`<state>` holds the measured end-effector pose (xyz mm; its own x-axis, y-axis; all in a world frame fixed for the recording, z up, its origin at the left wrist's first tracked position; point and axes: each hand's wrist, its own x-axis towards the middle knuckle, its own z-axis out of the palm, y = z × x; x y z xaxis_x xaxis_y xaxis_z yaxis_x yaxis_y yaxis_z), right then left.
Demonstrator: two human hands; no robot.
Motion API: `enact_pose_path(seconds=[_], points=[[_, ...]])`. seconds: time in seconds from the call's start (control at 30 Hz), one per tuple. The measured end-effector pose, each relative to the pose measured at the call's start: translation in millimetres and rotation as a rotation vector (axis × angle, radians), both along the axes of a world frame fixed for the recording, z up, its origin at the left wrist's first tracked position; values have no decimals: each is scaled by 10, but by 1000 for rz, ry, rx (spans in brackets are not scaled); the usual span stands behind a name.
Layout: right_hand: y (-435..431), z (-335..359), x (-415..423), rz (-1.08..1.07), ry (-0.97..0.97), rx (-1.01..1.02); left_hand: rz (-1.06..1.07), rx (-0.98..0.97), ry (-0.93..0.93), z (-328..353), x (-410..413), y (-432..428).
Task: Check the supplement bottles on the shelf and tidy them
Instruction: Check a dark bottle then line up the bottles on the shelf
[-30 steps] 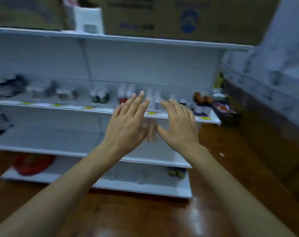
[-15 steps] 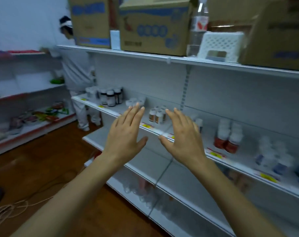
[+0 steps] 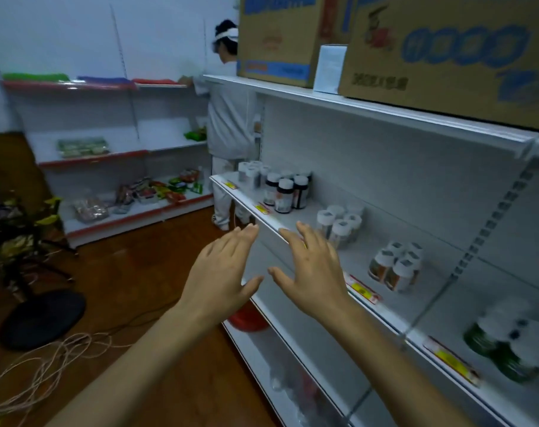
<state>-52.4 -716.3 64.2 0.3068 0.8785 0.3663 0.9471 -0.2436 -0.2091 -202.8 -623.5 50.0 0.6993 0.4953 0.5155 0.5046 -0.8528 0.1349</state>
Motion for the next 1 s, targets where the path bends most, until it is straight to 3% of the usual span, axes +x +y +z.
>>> enact_pose_path(seconds=[0.37,0.6,0.83,1.0], points=[[1782,-513,395,-244,232,2,-205,-57,44,-202,693,2254],[2333,-781,893,-344,309,2,-418,-162,81,-356,1498,2823],[3325,-821,1892,-496,327,57,-436,-210,58,-324,1988,3490],[3582,-1041,2055,-591,452,29,-470,-295,36,-379,2194,3933]])
